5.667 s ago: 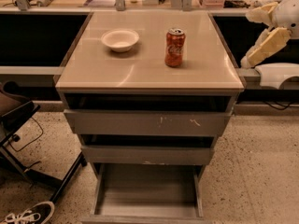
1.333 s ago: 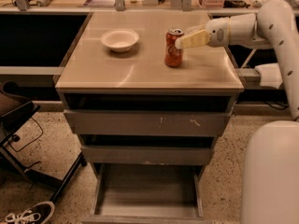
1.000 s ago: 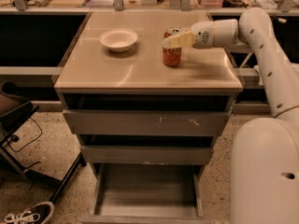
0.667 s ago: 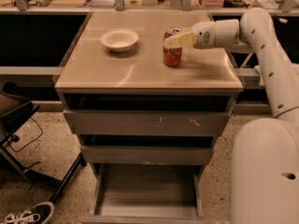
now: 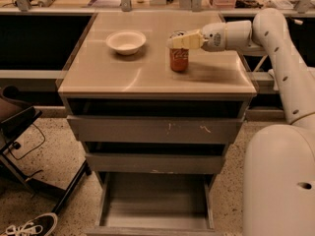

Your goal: Place coke can into bottom drawer

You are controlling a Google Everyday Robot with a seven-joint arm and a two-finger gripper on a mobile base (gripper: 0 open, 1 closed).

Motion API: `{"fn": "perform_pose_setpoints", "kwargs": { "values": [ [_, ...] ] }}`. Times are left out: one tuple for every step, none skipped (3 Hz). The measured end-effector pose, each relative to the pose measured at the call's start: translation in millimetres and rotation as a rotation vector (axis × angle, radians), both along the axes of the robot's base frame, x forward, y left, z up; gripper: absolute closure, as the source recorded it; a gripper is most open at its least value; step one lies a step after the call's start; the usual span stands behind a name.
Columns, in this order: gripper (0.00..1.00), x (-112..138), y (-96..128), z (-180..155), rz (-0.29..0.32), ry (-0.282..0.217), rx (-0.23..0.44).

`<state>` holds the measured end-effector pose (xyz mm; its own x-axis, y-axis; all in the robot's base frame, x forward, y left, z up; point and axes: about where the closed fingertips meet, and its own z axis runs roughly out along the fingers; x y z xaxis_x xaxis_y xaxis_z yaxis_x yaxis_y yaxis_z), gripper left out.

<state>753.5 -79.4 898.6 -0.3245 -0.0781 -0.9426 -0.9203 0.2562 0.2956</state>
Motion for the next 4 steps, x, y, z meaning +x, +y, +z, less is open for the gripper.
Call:
{"fn": "perform_pose_setpoints", "kwargs": {
  "values": [
    [0.65,0,0,0,0.0,0.0,0.0],
    [0.89,0,0,0,0.0,0.0,0.0],
    [1.0,-14,-5,3,-0.004,0.007,-0.017],
    [1.0,-61,-34,45,-0.045,-0.004,-0.007]
  ]
}}
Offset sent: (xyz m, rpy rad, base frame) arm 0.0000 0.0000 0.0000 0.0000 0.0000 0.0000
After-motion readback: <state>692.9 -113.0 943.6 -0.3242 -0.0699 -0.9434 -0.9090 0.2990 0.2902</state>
